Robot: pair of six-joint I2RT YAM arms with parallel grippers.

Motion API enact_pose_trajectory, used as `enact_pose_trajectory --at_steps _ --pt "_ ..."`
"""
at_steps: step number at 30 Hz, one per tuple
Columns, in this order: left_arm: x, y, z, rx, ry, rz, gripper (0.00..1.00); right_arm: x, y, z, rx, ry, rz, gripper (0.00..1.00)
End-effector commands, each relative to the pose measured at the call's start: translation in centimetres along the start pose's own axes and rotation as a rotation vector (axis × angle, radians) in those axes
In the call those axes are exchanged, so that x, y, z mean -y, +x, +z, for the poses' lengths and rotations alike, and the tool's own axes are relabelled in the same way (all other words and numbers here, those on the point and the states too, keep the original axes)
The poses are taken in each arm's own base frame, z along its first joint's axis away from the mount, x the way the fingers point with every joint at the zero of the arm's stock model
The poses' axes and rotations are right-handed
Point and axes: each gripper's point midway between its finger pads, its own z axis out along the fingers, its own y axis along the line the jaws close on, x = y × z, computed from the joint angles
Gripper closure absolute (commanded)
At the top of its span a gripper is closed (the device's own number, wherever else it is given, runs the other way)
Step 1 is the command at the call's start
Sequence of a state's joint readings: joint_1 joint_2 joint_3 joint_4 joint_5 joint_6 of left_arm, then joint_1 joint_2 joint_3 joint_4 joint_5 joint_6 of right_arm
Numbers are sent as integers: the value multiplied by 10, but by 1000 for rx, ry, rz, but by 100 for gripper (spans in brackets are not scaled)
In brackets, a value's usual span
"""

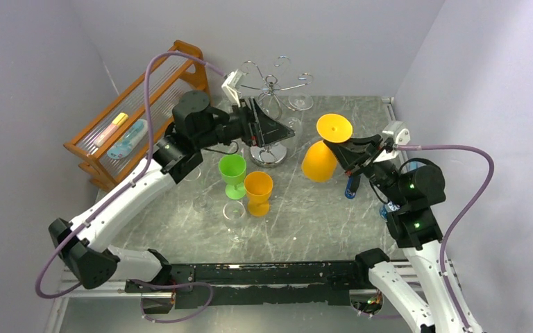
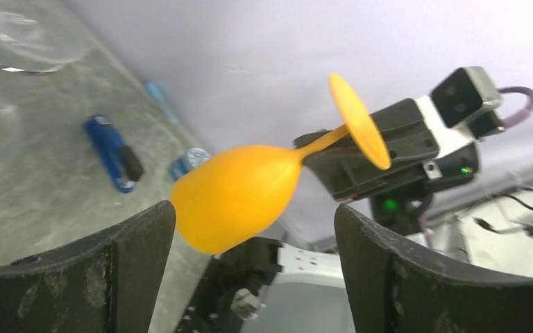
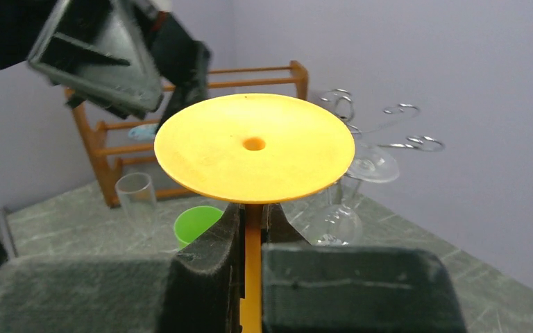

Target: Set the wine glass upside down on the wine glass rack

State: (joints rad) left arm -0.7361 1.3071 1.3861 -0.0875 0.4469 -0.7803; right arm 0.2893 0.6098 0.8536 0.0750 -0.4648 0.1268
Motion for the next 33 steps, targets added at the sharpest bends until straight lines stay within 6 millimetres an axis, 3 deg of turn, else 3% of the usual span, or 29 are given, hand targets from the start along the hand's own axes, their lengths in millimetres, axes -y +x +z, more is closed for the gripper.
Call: enact_pose_trajectory --at_steps 1,10,15,17,21,28,33 --pt "57 3 -5 -128 268 -89 13 -28 -2 -1 -39 -177 -57 100" --pt "65 15 0 -177 411 -244 16 -38 10 1 -79 -267 -57 100" --pt "67 19 5 -187 398 -248 17 -42 19 0 -110 -302 -45 100" --pt "70 23 9 -203 397 -258 24 -45 24 0 -124 -323 -38 100" --pt "75 28 14 -202 417 -304 53 -51 29 0 -151 -371 -21 100" --pt "70 37 18 -215 407 -371 70 -54 30 -2 -158 -391 -14 100" --pt "64 41 21 -234 371 -392 76 -57 28 -3 -151 -414 -41 100"
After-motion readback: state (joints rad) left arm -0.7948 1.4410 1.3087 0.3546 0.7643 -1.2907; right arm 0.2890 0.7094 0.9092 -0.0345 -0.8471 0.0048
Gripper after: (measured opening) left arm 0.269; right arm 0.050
